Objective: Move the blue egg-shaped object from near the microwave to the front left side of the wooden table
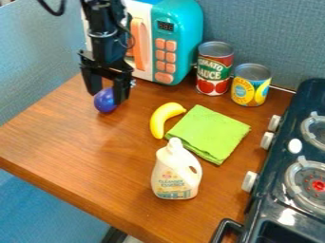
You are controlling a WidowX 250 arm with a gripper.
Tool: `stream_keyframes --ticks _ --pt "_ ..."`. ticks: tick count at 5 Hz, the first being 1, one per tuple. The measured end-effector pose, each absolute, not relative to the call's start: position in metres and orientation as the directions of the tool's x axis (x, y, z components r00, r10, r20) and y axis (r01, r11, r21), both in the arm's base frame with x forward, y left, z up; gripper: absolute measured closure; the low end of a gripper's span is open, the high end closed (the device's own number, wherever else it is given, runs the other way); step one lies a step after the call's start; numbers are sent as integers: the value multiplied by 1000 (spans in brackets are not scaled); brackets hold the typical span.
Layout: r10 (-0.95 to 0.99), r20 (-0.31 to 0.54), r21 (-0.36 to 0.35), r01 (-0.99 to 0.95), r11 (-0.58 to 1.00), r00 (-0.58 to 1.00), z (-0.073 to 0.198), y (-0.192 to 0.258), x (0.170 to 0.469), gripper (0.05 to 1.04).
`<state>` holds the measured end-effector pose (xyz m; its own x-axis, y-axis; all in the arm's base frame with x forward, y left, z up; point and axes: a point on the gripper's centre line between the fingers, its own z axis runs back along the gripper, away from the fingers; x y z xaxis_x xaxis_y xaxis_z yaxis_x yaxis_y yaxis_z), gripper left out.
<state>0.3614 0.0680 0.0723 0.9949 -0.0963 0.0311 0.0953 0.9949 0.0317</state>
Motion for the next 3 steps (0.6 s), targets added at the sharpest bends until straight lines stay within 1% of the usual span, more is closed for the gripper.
stream_keyframes --ticks 2,3 --pt "-58 -110 104 70 992 992 60 74 379 83" --pt "-42 -121 126 58 990 992 61 76 378 83"
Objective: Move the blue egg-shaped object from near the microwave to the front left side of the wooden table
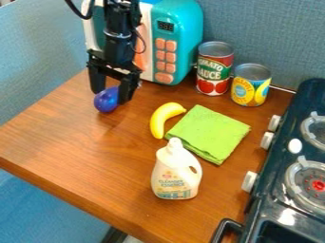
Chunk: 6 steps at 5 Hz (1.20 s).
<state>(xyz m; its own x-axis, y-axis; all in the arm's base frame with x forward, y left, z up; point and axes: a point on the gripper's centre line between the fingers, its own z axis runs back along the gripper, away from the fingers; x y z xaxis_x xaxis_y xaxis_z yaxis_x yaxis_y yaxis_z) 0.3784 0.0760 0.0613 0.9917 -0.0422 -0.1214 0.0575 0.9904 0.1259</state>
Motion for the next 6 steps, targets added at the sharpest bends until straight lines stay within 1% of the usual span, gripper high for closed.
stream_keyframes --ticks 2,3,4,5,6 --pt "-36 -119 134 52 990 992 69 79 381 83" --pt "-30 -128 130 46 990 991 64 89 383 83" --pt "-9 -102 122 22 992 995 66 105 387 83" --pt "-19 -106 93 29 995 994 56 107 389 83" --pt "-30 -80 56 34 998 996 53 107 391 83"
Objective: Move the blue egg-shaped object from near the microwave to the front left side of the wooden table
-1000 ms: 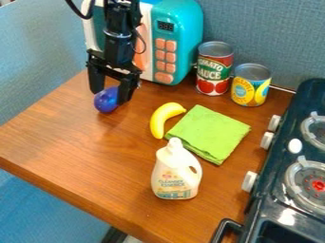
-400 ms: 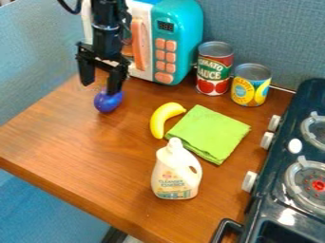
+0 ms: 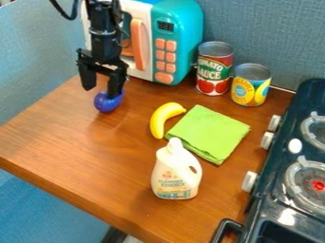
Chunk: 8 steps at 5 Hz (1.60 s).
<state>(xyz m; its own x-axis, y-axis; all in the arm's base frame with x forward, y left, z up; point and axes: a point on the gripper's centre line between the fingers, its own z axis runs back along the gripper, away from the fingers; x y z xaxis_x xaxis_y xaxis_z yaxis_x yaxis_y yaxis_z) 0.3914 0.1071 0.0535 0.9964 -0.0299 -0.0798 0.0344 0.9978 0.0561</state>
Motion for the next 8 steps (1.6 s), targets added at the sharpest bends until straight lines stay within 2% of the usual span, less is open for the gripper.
stream_keyframes --ticks 1,2,3,4,5,6,7,8 --pt "-28 -77 27 30 999 997 49 105 390 83" --pt "-27 -146 1 27 1000 989 28 103 384 83" --pt "-17 -142 -19 14 1000 990 26 102 387 83" --pt "-11 -158 -30 6 1000 987 21 107 389 151" --pt "-18 -131 -38 13 999 991 20 109 387 253" --pt "-18 -99 -53 12 999 995 24 110 377 253" --pt "-19 14 -31 20 999 1000 65 105 361 253" --pt "30 66 -14 -30 999 997 79 108 330 253"
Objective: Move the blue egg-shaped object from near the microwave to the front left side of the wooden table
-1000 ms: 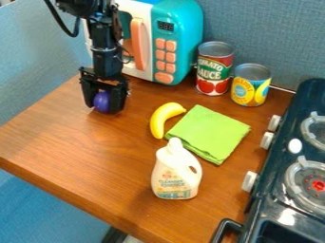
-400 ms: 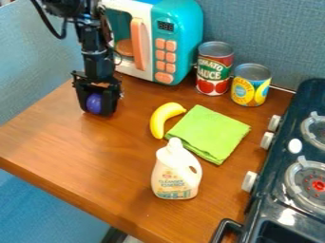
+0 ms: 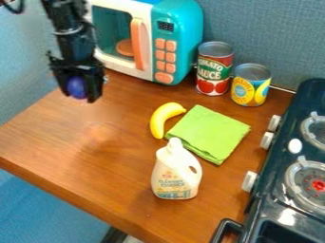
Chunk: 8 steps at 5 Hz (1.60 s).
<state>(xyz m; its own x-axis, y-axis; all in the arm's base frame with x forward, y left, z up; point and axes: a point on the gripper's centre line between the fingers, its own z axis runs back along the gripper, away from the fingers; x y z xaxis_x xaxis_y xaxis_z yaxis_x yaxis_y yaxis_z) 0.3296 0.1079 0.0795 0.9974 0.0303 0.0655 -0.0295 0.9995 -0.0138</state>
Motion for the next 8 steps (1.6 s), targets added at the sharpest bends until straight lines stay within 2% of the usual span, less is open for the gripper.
stream_keyframes --ticks 1,3,4,5,7,8 --pt "85 26 -2 -85 996 996 75 119 307 253" --pt "67 -84 30 -64 997 994 48 122 289 253" --pt "39 -128 13 -38 999 991 33 114 273 253" --pt "16 -137 4 -15 1000 990 29 107 260 253" --pt "10 -171 8 -9 1000 985 17 106 269 253" --pt "-2 -161 9 4 1000 987 14 109 277 253"
